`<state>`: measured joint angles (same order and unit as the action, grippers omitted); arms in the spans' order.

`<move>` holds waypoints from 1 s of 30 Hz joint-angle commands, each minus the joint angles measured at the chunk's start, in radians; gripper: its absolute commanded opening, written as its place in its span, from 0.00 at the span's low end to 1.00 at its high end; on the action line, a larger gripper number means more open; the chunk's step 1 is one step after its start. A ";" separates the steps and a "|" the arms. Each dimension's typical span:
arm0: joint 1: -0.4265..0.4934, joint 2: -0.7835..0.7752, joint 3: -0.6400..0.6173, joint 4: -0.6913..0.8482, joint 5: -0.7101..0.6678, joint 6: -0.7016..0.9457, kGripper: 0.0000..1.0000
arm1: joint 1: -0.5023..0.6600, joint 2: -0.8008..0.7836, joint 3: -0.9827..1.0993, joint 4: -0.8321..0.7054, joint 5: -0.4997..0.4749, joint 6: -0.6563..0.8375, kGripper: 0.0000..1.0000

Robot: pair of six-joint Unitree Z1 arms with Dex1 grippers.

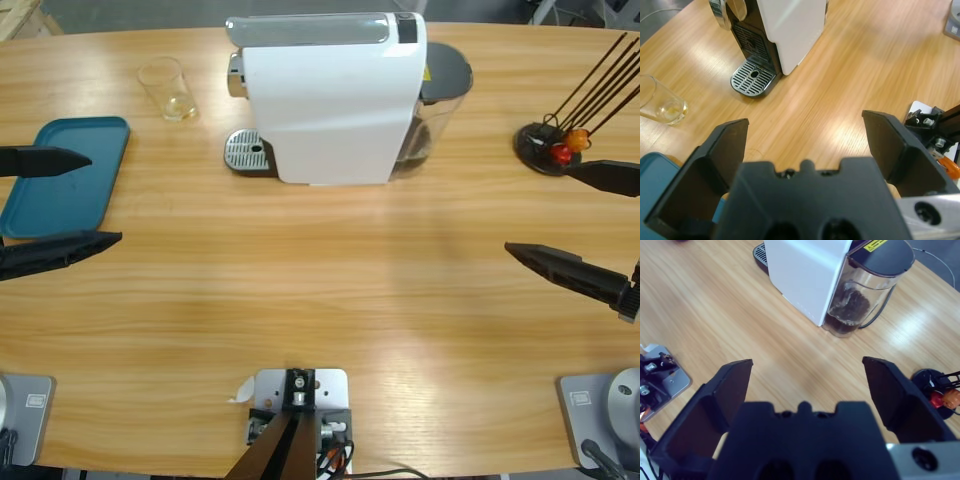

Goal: Pour coffee

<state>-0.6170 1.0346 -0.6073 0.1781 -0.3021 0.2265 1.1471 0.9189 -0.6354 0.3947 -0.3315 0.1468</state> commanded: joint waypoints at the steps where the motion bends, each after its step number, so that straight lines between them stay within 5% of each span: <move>1: -0.006 0.036 -0.012 0.003 0.000 -0.050 1.00 | -0.014 0.023 0.017 -0.010 0.027 -0.023 1.00; 6: -0.006 0.019 -0.019 0.035 0.001 -0.199 1.00 | -0.014 0.029 0.014 -0.010 0.034 -0.023 1.00; 22: -0.002 0.054 -0.060 0.041 -0.038 -0.281 0.91 | -0.014 0.043 0.010 -0.010 0.031 -0.025 1.00; 30: 0.159 0.331 -0.322 -0.009 -0.398 -0.517 0.89 | -0.014 0.035 0.012 -0.010 0.028 -0.026 1.00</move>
<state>-0.5610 1.1306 -0.7777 0.2076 -0.4625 -0.1485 1.1471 0.9479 -0.6362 0.3946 -0.3138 0.1378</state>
